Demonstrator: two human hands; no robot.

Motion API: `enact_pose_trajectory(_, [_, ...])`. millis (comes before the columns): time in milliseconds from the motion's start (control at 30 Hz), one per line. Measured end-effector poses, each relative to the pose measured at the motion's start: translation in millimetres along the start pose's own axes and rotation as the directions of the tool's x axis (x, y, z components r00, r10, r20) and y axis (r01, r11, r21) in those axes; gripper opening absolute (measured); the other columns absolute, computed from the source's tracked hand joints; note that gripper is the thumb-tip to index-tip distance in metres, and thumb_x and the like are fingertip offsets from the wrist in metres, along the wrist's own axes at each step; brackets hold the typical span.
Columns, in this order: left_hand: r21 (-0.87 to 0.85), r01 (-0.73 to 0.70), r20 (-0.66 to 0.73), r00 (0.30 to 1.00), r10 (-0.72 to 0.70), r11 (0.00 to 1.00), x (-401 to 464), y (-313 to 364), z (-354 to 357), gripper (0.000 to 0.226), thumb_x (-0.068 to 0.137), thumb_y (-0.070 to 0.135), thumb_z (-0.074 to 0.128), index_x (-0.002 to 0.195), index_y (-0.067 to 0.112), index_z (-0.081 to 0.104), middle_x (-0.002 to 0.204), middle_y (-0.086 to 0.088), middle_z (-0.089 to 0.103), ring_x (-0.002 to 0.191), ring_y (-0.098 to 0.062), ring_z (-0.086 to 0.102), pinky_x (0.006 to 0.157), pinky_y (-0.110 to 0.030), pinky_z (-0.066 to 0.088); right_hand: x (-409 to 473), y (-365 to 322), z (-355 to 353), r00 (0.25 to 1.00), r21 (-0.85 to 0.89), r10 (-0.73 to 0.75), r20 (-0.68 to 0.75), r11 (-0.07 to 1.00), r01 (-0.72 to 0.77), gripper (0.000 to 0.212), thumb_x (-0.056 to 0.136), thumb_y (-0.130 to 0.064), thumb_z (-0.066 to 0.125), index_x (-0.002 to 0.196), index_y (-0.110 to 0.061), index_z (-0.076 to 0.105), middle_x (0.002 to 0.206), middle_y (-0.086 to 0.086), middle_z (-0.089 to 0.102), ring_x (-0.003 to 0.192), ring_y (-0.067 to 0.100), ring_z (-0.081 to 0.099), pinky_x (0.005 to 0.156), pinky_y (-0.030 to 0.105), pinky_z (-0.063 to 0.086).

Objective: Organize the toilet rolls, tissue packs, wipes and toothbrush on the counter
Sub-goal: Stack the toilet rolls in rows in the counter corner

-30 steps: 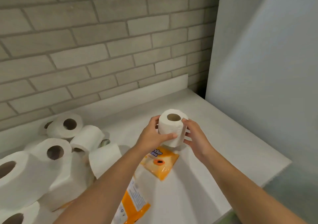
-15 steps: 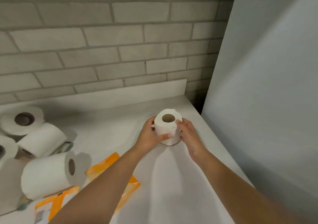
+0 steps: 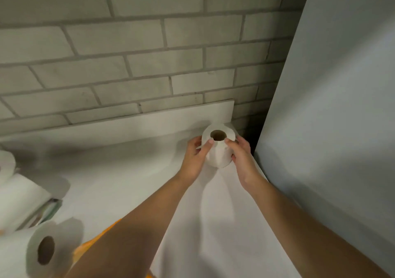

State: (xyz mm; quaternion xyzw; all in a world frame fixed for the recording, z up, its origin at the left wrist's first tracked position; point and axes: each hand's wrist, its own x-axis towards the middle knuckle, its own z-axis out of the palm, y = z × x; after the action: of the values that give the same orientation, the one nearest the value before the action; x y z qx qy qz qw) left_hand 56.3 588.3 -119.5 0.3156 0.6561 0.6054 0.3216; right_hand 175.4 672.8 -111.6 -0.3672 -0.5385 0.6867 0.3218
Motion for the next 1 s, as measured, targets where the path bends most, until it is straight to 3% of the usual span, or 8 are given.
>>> enact_pose_trajectory(67, [0.006,-0.011,0.005,1.0,0.01,1.0,18.6,3.6,4.0,0.031,0.094,0.042,0.061,0.119,0.023,0.057,0.116,0.003,0.065,0.11,-0.016,0.063,0.092,-0.022,0.052,14.1,-2.7,-2.7,0.999,-0.052,0.042,-0.017,0.998,-0.042,0.062,0.082,-0.037,0.07,0.136,-0.027,0.042,0.125,-0.003,0.054,0.112,0.019,0.057,0.097,0.038,0.049])
enact_pose_trajectory(133, [0.054,-0.022,0.005,1.0,0.021,0.998,34.2,4.0,7.6,0.052,0.084,0.049,0.064,0.125,0.017,0.061,0.118,-0.003,0.069,0.11,-0.022,0.066,0.095,-0.037,0.055,25.8,-7.3,-4.5,0.998,-0.1,0.066,-0.003,0.993,-0.066,0.056,0.085,-0.04,0.069,0.134,-0.027,0.046,0.121,-0.003,0.057,0.109,0.02,0.059,0.09,0.036,0.051])
enact_pose_trajectory(233, [0.083,-0.004,-0.028,1.0,0.007,0.997,59.0,-0.3,9.4,0.055,0.078,0.056,0.064,0.117,0.016,0.067,0.111,-0.01,0.071,0.103,-0.027,0.068,0.092,-0.049,0.056,44.2,-14.2,-4.3,0.999,-0.138,0.045,0.016,0.99,-0.043,0.047,0.088,-0.041,0.066,0.131,-0.026,0.056,0.12,0.002,0.063,0.108,0.022,0.062,0.094,0.04,0.052])
enact_pose_trajectory(367, [0.004,0.007,-0.066,0.998,-0.007,1.0,77.8,4.6,12.2,0.05,0.08,0.052,0.058,0.108,0.012,0.07,0.103,-0.014,0.072,0.096,-0.029,0.069,0.071,-0.033,0.053,64.3,-18.1,2.1,1.0,-0.167,0.022,-0.014,0.986,-0.024,0.041,0.088,-0.043,0.064,0.125,-0.024,0.06,0.115,0.003,0.066,0.105,0.023,0.064,0.095,0.042,0.054])
enact_pose_trajectory(467, [-0.006,0.038,-0.103,0.994,-0.039,0.999,89.8,-0.2,15.7,0.066,0.072,0.061,0.061,0.111,0.008,0.067,0.105,-0.015,0.069,0.092,-0.028,0.068,0.065,-0.027,0.048,75.7,-20.3,6.5,0.997,-0.24,-0.01,-0.074,0.971,-0.008,0.035,0.088,-0.045,0.061,0.112,-0.02,0.063,0.107,0.004,0.067,0.101,0.025,0.065,0.093,0.045,0.055])
enact_pose_trajectory(633, [0.008,0.104,-0.16,0.982,-0.102,0.994,113.6,-24.0,19.2,0.091,0.057,0.084,0.067,0.123,0.022,0.061,0.122,-0.01,0.063,0.103,-0.025,0.068,0.089,-0.048,0.058,83.0,-23.5,8.6,0.993,-0.314,-0.06,-0.105,0.949,0.024,0.023,0.094,-0.043,0.054,0.102,-0.024,0.062,0.106,0.006,0.066,0.101,0.026,0.063,0.095,0.046,0.053])
enact_pose_trajectory(833, [-0.034,0.126,-0.19,0.973,-0.13,0.991,123.0,-26.9,23.8,0.102,0.048,0.089,0.067,0.123,0.02,0.061,0.12,-0.011,0.064,0.099,-0.027,0.069,0.085,-0.049,0.06,88.1,-30.6,10.0,0.992,-0.399,-0.077,-0.104,0.916,0.03,0.021,0.098,-0.041,0.049,0.097,-0.024,0.06,0.099,0.004,0.063,0.101,0.027,0.062,0.094,0.045,0.053])
enact_pose_trajectory(1000, [-0.055,0.155,-0.211,0.964,-0.163,0.986,134.9,-40.4,25.8,0.106,0.043,0.09,0.07,0.123,0.022,0.061,0.121,-0.009,0.064,0.102,-0.028,0.068,0.087,-0.051,0.059,88.1,-34.9,11.9,0.989,-0.397,-0.079,-0.122,0.918,0.024,0.033,0.097,-0.04,0.05,0.114,-0.014,0.063,0.107,0.008,0.064,0.104,0.028,0.062,0.096,0.046,0.052])
